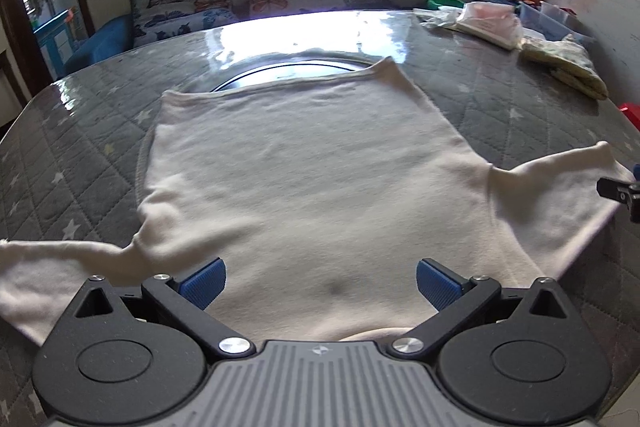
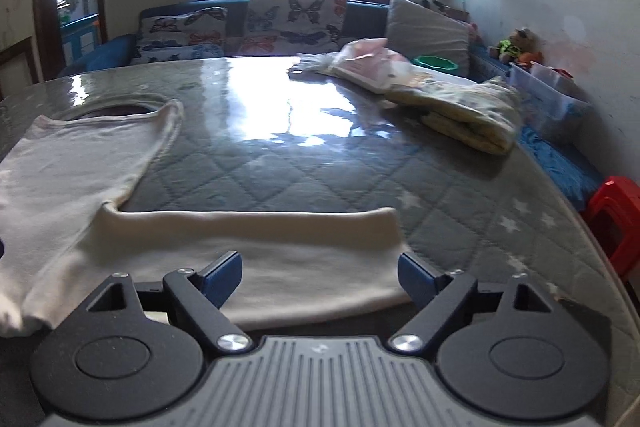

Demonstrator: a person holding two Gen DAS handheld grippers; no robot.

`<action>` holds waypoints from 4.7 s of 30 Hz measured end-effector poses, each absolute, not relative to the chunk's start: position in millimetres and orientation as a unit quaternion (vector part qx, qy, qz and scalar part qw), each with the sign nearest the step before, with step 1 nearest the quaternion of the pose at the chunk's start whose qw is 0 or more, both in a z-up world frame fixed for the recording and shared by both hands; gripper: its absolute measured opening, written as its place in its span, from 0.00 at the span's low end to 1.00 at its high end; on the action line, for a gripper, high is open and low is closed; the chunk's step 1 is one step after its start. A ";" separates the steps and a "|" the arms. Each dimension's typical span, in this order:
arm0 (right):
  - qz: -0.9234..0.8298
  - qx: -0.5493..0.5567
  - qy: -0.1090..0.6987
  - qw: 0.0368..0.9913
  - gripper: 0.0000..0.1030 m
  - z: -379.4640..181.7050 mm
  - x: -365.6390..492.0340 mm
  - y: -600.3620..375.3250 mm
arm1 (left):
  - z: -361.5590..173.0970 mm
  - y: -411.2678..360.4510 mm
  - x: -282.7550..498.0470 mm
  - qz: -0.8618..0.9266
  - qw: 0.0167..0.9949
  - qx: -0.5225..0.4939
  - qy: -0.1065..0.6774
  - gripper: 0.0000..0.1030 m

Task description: Fold clothes

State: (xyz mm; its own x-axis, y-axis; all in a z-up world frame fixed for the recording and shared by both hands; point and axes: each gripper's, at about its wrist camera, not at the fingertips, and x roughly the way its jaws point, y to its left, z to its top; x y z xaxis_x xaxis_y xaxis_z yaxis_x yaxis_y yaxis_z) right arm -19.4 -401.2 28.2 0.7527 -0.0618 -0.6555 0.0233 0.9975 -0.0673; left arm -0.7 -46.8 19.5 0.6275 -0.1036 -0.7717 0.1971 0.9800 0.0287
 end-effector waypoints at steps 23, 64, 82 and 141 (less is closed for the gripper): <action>-0.060 0.038 0.380 0.922 0.45 17.9 -7.6 -450.5 | 16.6 -90.0 1.2 -0.132 0.890 0.090 0.427 1.00; -0.015 0.079 0.320 0.944 0.10 58.0 -25.7 -457.3 | 8.9 -143.0 63.7 -0.135 0.890 0.112 0.422 1.00; 0.054 0.065 0.280 0.956 0.10 121.1 -35.1 -413.9 | 28.9 -85.1 48.3 -0.119 0.905 0.076 0.402 1.00; 0.200 -0.003 0.395 0.896 0.24 48.0 -5.3 -299.6 | 12.2 35.1 -6.2 -0.148 0.905 0.036 0.398 0.34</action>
